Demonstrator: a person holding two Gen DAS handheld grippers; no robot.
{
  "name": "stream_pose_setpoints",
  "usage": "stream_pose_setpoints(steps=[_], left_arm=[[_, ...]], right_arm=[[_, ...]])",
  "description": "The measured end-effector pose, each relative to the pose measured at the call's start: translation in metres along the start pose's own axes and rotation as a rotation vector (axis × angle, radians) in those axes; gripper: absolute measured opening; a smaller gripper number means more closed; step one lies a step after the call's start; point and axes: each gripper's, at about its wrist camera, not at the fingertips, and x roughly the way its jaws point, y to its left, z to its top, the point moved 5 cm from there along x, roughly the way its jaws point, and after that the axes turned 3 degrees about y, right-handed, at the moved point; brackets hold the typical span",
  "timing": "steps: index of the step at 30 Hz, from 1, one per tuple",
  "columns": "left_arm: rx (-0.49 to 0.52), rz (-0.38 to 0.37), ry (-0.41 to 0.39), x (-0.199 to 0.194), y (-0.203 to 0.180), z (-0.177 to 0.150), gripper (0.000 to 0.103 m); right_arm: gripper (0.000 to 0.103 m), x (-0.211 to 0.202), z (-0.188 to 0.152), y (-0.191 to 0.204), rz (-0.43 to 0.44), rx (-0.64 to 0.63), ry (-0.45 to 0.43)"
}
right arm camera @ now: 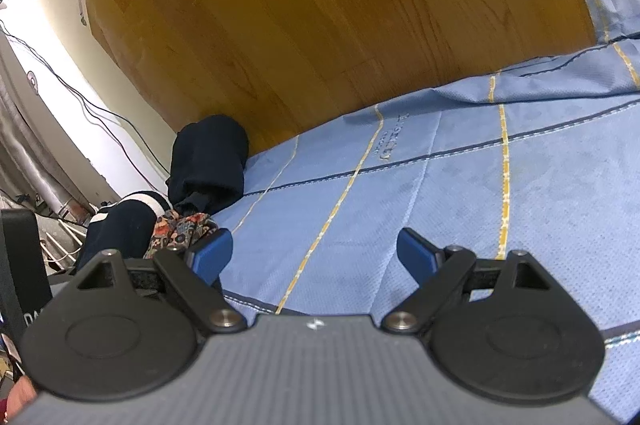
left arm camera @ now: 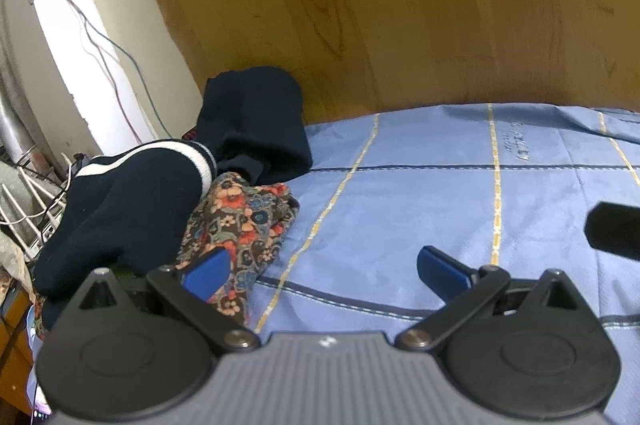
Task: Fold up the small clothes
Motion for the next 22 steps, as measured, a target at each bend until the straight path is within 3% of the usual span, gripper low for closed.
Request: stream_pose_setpoints(steps=[13, 22], left_arm=[[-0.031, 0.027, -0.004, 0.002, 0.012, 0.002, 0.103], [-0.02, -0.014, -0.014, -0.002, 0.005, 0.003, 0.103]], right_arm=[[0.091, 0.001, -0.001, 0.005, 0.013, -0.028, 0.003], [0.091, -0.002, 0.001, 0.005, 0.008, -0.038, -0.007]])
